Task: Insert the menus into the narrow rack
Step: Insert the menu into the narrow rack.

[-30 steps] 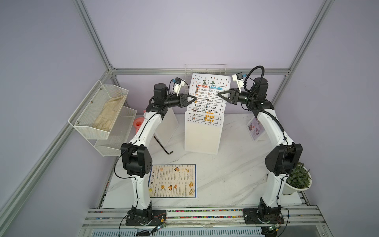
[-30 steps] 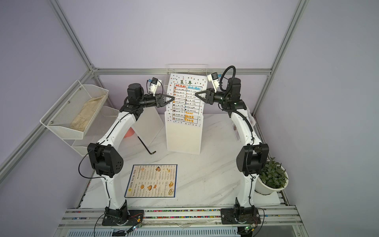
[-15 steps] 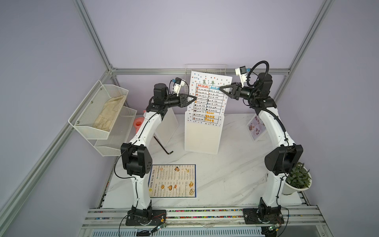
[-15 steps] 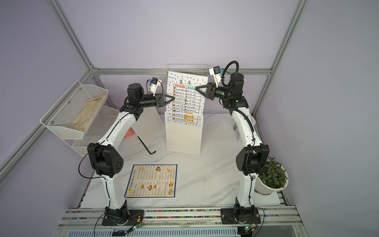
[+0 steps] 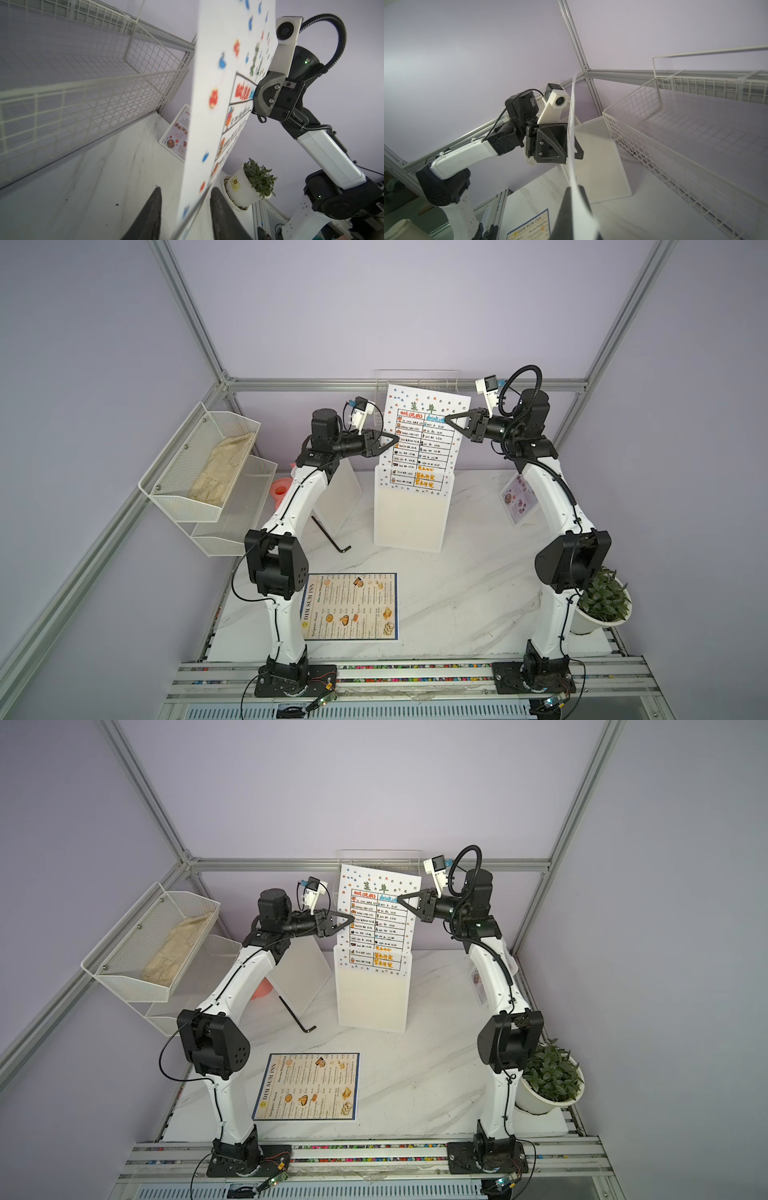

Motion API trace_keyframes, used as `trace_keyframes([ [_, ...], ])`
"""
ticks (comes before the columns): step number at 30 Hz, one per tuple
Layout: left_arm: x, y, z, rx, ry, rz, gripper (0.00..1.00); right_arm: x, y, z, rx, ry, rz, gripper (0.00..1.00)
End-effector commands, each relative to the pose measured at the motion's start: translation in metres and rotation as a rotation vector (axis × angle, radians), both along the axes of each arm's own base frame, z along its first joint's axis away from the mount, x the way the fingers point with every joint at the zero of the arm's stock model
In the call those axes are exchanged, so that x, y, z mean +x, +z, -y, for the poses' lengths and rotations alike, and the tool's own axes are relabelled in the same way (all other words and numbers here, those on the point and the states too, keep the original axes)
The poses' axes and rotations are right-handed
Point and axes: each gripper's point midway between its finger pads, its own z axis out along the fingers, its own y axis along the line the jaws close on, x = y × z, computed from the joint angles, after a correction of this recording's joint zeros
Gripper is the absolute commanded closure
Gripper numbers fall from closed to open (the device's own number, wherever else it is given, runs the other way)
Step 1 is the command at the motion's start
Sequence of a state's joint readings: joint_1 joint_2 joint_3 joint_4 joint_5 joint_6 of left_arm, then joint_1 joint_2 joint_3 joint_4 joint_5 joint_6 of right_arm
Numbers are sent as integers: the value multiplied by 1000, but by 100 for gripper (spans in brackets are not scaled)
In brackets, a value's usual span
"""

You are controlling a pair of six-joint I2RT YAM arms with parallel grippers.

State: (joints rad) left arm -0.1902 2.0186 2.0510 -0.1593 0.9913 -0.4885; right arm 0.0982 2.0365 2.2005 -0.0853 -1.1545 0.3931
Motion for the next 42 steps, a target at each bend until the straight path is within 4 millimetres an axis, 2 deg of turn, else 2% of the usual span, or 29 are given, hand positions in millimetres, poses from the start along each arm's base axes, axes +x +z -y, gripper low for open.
trace_keyframes([
  [1, -5, 26, -4, -10, 5, 80, 53, 1, -5, 0, 9, 31, 4, 98],
  [13, 1, 49, -3, -33, -9, 114, 56, 2, -21, -2, 11, 51, -41, 100],
  [23, 4, 52, -6, -34, 4, 121, 58, 2, -33, -6, 13, 66, -75, 100],
  [27, 5, 51, -7, -34, 7, 117, 62, 2, -36, -6, 13, 65, -79, 100],
  [36, 7, 45, -7, -29, 10, 103, 73, 2, -30, -6, 15, 65, -66, 93],
  [42, 6, 43, -8, -25, 15, 101, 79, 4, -23, -6, 17, 57, -51, 84],
])
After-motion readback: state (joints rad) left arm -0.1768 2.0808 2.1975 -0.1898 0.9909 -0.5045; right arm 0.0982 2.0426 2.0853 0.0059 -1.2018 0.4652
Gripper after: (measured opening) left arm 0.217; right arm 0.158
